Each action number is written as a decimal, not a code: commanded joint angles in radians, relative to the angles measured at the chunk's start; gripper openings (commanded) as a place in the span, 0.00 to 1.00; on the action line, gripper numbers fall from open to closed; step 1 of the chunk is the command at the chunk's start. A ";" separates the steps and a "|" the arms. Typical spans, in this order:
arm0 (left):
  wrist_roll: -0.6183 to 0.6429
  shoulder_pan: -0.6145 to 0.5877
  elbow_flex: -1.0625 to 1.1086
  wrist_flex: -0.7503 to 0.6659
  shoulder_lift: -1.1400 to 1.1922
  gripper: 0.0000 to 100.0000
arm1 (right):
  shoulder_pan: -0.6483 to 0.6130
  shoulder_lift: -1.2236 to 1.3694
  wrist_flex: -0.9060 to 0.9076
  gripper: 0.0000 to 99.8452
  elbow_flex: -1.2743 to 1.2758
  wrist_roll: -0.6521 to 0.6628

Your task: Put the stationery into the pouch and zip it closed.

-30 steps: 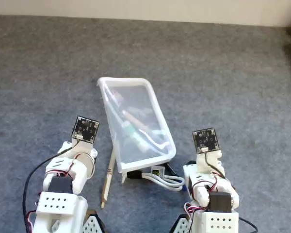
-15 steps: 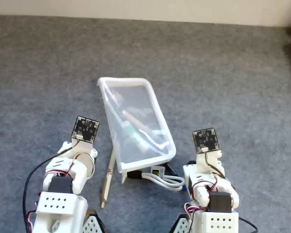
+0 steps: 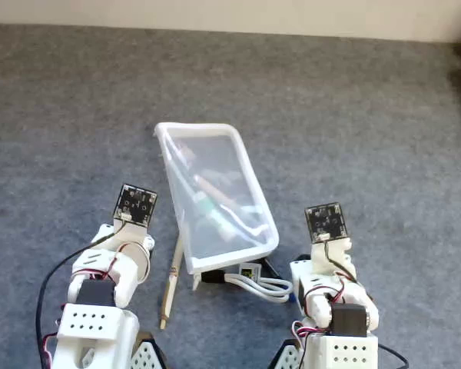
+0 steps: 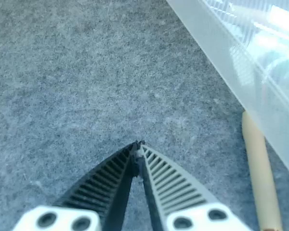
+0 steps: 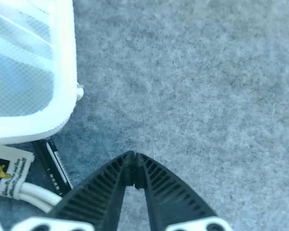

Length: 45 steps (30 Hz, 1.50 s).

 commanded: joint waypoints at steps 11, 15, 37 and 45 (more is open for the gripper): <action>0.006 -0.010 0.024 0.003 -0.015 0.00 | 0.013 -0.013 0.004 0.01 0.143 -0.005; 0.006 -0.010 0.024 0.003 -0.015 0.00 | 0.013 -0.013 0.004 0.01 0.143 -0.005; 0.006 -0.036 0.001 0.003 -0.016 0.00 | 0.010 -0.015 -0.007 0.01 0.143 -0.002; -0.074 -0.179 -0.027 0.008 -0.016 0.00 | 0.013 -0.015 -0.203 0.01 0.142 0.224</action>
